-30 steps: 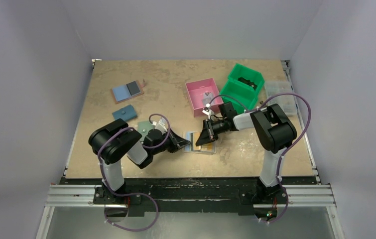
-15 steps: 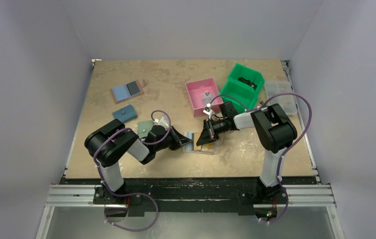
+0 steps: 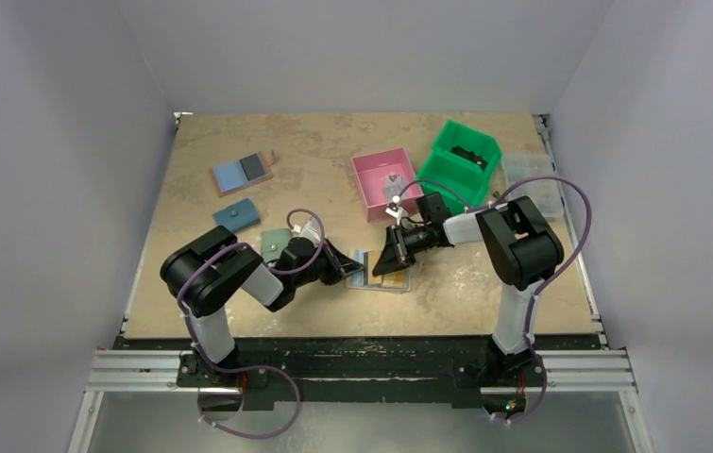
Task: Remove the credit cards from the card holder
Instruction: Remove the credit card from the card holder.
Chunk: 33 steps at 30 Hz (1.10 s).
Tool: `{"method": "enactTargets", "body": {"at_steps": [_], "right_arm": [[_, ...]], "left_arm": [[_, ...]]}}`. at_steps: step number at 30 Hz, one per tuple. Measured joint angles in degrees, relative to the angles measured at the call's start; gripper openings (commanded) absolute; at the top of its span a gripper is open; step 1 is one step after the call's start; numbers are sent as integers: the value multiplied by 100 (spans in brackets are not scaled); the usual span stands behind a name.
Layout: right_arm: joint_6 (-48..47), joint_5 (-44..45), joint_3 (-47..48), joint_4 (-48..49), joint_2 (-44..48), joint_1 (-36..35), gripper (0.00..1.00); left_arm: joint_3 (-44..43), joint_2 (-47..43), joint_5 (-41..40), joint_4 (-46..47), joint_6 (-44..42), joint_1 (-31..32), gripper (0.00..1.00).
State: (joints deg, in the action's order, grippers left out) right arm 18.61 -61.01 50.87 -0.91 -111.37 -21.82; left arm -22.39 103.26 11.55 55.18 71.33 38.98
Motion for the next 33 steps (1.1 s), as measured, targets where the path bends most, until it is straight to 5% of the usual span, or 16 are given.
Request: {"method": "enactTargets", "body": {"at_steps": [12, 30, 33], "right_arm": [[39, -4, -13, -42, 2, 63, 13], [39, -20, -76, -181, 57, 273, 0], [37, -37, -76, -210, 57, 313, 0]], "left_arm": [[13, 2, 0, 13, 0, -2, 0], [107, 17, 127, 164, -2, -57, 0], [240, 63, 275, 437, 2, -127, 11]]}}
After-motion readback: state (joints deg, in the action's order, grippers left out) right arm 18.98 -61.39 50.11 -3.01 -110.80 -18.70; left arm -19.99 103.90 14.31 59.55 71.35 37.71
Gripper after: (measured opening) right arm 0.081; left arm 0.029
